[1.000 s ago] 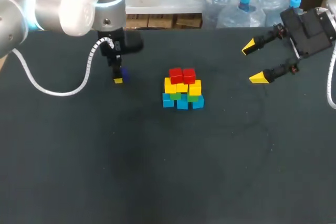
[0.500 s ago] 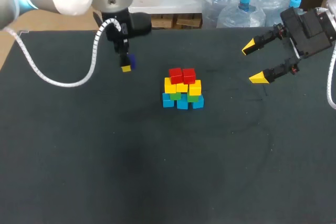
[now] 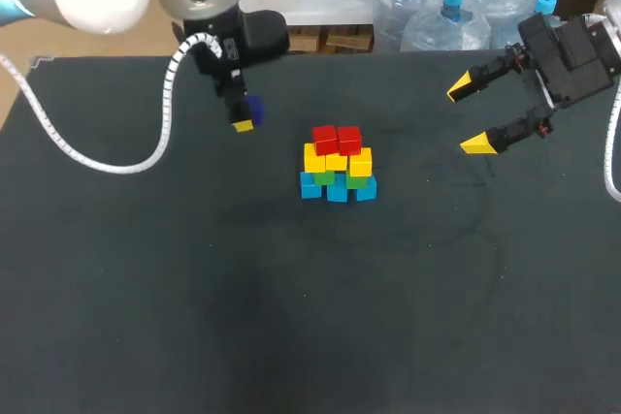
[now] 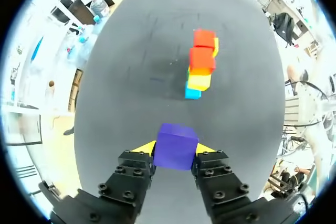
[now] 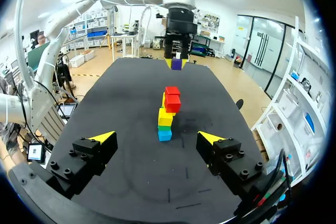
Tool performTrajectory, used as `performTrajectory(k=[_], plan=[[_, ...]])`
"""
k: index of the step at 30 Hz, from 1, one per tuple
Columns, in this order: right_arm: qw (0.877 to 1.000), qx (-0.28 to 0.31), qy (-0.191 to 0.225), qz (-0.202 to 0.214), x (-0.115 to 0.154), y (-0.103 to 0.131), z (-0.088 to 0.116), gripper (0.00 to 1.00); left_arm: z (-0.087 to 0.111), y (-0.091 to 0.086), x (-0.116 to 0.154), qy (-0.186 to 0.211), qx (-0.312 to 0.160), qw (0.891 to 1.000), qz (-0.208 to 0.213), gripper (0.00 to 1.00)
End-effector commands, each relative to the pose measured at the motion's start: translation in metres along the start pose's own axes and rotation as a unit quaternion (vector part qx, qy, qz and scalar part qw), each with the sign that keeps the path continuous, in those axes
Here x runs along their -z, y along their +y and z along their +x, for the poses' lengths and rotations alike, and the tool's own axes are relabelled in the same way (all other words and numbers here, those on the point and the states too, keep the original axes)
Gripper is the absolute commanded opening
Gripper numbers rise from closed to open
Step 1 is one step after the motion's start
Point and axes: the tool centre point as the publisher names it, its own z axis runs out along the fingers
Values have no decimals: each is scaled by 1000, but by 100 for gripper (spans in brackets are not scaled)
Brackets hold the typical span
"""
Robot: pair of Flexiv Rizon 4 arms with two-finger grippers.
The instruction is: Place the blue cubes, place green cubes on the blue cubes, place the yellow cubes on the green cubes, then place the red cubes on the yellow cubes, and place purple cube on the red cubes.
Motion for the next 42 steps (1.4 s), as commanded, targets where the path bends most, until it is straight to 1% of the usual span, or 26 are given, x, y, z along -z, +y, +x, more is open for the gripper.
performTrajectory(k=[1,7,9,11,12,15,23,28,32,35,37,42], plan=[[1000,0,0,1,0,1,0,100,-2,-19,12,-4,-7,998,-57,0],[1000,0,0,1,0,1,0,100,-24,-36,15,2,-30,998,-49,0],[1000,0,0,1,0,1,0,100,-30,-38,11,7,-38,998,-47,0],[1000,0,0,1,0,1,0,100,-36,-39,4,2,-44,999,-31,0],[1000,0,0,1,0,1,0,100,-38,-40,2,2,-45,999,-30,0],[1000,0,0,1,0,1,0,100,-45,-43,1,2,-51,998,-24,0],[1000,0,0,1,0,1,0,100,-57,-45,10,17,-55,998,-21,0],[1000,0,0,1,0,1,0,100,-65,-46,13,32,-57,998,-6,0],[1000,0,0,1,0,1,0,100,-69,-46,13,34,-61,998,-2,0],[1000,0,0,1,0,1,0,100,-73,-46,15,23,-80,997,2,0],[1000,0,0,1,0,1,0,100,-74,-47,16,2,-98,995,1,0],[1000,0,0,1,0,1,0,100,-74,-47,16,2,-98,995,1,0]])
